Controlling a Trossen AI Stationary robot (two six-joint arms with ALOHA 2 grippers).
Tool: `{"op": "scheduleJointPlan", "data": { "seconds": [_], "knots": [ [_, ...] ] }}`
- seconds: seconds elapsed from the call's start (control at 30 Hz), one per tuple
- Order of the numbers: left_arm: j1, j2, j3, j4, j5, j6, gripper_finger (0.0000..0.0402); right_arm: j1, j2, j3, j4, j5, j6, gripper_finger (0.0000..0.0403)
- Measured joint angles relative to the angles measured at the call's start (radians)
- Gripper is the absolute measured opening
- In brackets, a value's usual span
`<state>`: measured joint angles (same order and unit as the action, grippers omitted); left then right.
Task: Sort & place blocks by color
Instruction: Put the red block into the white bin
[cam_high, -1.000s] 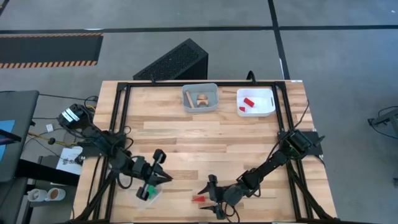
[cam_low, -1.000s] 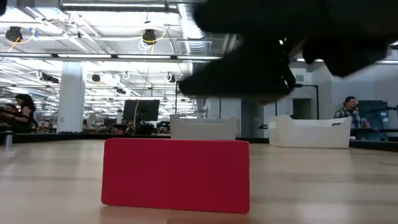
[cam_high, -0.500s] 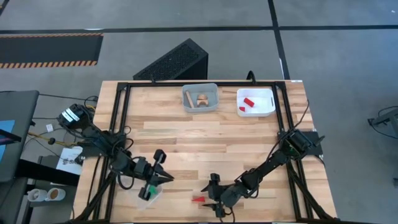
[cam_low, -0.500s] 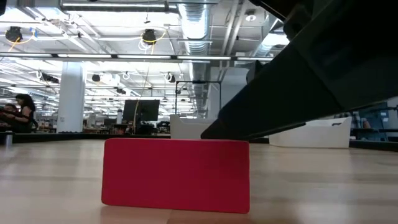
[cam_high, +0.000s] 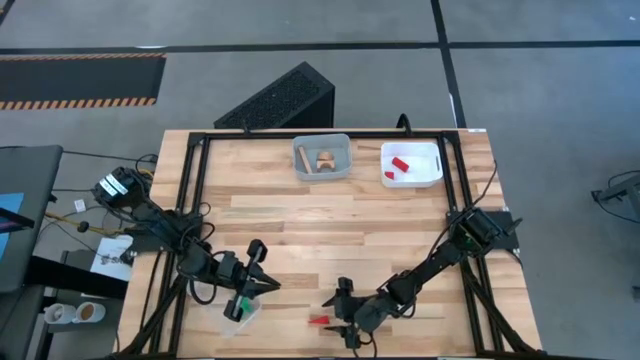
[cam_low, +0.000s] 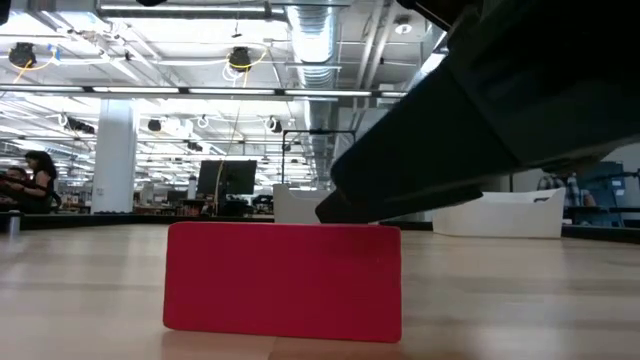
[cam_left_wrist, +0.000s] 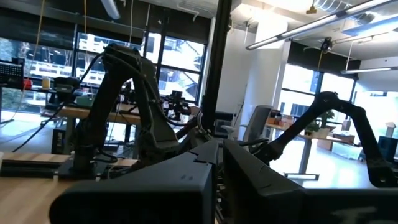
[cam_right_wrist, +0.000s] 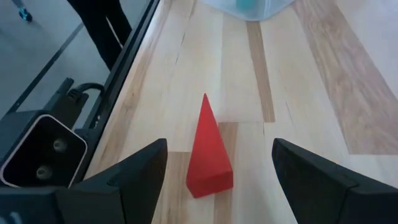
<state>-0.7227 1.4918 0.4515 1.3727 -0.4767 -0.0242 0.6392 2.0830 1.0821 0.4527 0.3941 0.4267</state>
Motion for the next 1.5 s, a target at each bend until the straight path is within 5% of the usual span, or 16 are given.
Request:
{"op": "scheduleJointPlan", "data": {
  "seconds": [0.57, 0.7, 0.83, 0.9, 1.0, 1.13, 1.37, 1.5],
  "knots": [
    [0.008, 0.000, 0.001, -0.034, -0.005, -0.010, 0.0012, -0.020, 0.133, 0.093, 0.002, -0.030, -0.009, 0.0304],
    [0.007, 0.000, 0.001, -0.037, -0.010, -0.014, 0.0012, -0.027, 0.133, 0.095, -0.032, -0.040, -0.010, 0.0256],
    [0.008, 0.000, 0.001, -0.039, -0.026, -0.014, 0.0012, -0.039, 0.076, 0.093, -0.153, -0.043, 0.014, 0.0157],
    [0.008, 0.000, 0.001, -0.044, -0.027, -0.007, 0.0012, -0.048, 0.029, 0.090, -0.229, -0.042, 0.015, 0.0099],
    [0.008, 0.000, 0.001, -0.051, -0.028, 0.003, 0.0012, -0.053, -0.043, 0.089, -0.346, -0.028, 0.025, 0.0097],
    [0.008, 0.000, 0.001, -0.055, -0.034, -0.005, 0.0012, -0.067, -0.142, 0.091, -0.586, 0.128, 0.061, 0.0097],
    [0.008, 0.000, 0.001, -0.066, -0.036, -0.015, 0.0012, -0.197, -0.390, 0.091, -1.301, 0.428, 0.528, 0.0097],
    [0.017, 0.000, 0.001, -0.077, -0.035, -0.022, 0.0012, -0.308, -0.508, 0.090, -1.553, 0.494, 0.614, 0.0097]
  ]
}}
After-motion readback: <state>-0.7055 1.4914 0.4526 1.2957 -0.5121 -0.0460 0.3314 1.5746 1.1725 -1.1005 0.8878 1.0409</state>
